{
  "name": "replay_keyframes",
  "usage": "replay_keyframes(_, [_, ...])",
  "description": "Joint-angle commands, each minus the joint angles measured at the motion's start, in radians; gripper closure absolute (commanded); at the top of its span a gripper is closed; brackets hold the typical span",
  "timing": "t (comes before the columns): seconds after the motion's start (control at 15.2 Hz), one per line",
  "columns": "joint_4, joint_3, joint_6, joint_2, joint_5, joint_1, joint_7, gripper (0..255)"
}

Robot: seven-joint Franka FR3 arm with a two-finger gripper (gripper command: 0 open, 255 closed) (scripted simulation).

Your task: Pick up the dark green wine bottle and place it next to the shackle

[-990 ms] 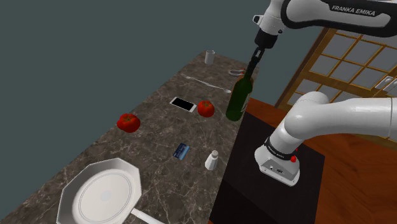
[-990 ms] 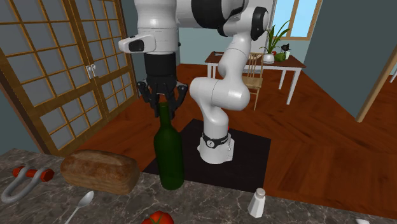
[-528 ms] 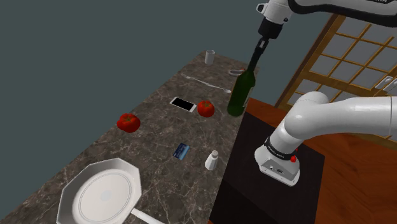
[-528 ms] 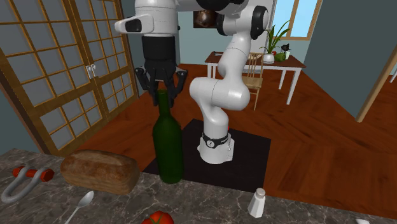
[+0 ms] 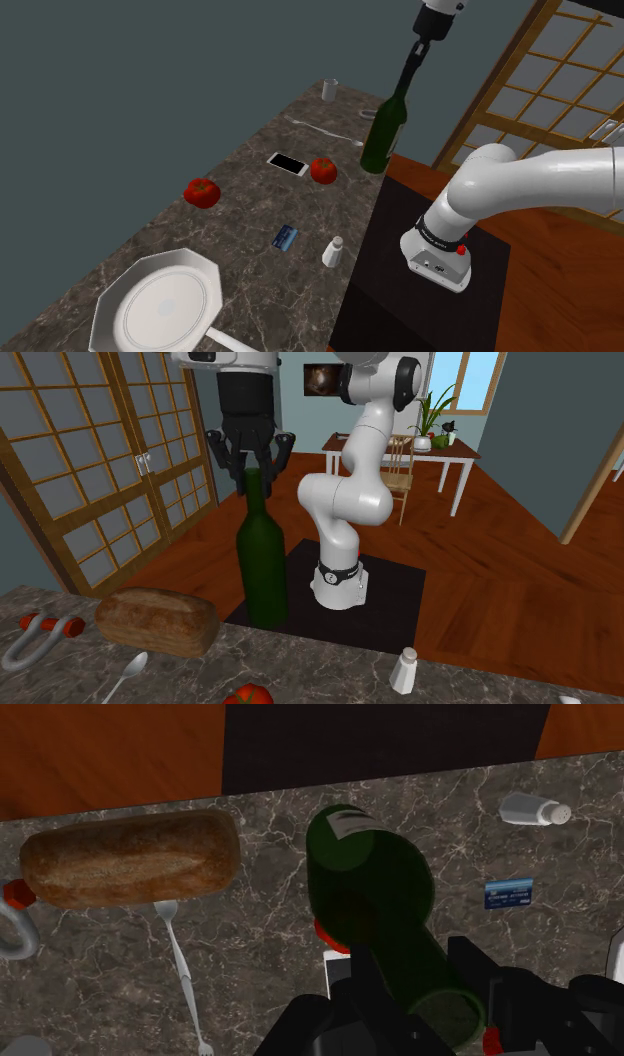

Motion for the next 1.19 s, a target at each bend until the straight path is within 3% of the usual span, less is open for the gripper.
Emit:
replay_keyframes(0.0, [0.033,-0.001,-0.023,0.010,0.000,0.000,-0.002,255])
replay_keyframes(1.12, [0.340,0.005,-0.216,0.124,0.009,0.008,-0.002,255])
